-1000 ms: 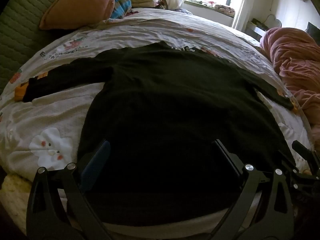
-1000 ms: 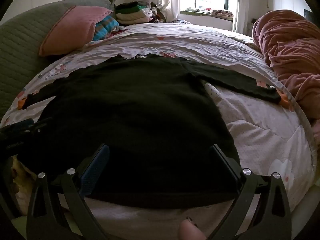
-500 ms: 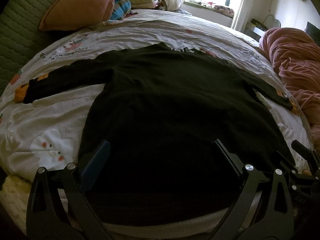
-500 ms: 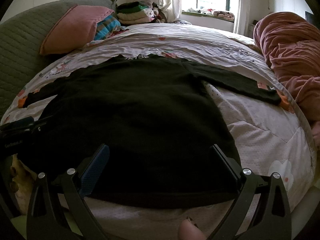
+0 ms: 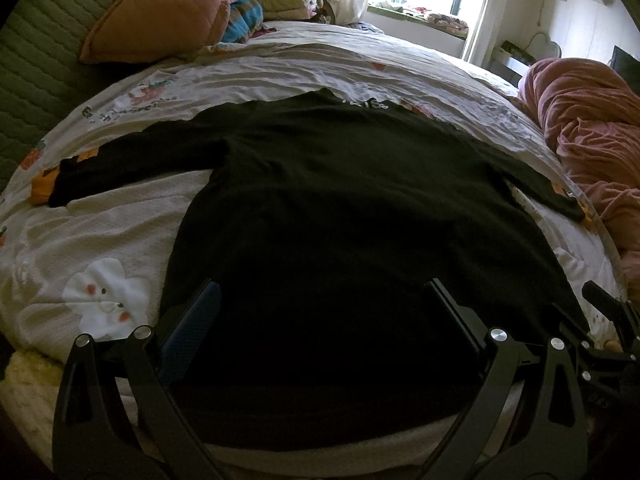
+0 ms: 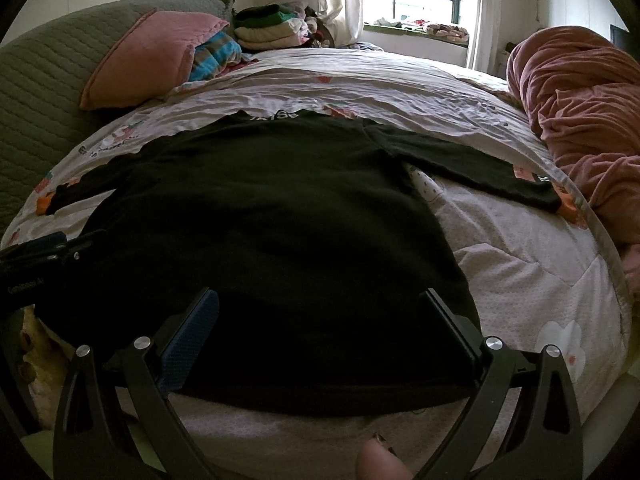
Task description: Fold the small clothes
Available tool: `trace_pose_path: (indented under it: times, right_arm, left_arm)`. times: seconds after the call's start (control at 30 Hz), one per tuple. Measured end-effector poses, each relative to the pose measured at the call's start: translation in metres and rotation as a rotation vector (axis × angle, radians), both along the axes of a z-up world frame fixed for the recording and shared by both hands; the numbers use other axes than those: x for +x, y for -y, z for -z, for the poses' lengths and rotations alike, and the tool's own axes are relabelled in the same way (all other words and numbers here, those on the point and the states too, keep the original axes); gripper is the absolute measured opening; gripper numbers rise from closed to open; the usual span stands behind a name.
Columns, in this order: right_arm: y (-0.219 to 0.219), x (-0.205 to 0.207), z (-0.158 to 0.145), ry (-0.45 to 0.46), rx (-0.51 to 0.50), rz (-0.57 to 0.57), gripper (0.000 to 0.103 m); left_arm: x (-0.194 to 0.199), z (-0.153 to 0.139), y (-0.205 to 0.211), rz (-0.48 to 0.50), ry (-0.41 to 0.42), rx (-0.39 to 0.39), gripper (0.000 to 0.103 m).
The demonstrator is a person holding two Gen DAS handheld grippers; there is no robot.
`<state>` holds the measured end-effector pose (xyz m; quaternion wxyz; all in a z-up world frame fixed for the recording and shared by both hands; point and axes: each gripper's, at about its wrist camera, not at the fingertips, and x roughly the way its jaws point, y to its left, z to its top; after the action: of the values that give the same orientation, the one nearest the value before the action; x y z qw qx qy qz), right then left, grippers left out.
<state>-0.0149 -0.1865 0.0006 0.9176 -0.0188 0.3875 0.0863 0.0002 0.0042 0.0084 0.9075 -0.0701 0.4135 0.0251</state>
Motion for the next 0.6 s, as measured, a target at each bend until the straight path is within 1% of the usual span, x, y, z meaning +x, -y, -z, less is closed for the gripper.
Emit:
trace_pose_path:
  times: [0.6]
  right_arm:
    - [-0.0008, -0.0013, 0.0005, 0.002, -0.005, -0.003, 0.099]
  left_arm:
    - [-0.0040, -0.0003, -0.0008, -0.004, 0.008, 0.000, 0.094]
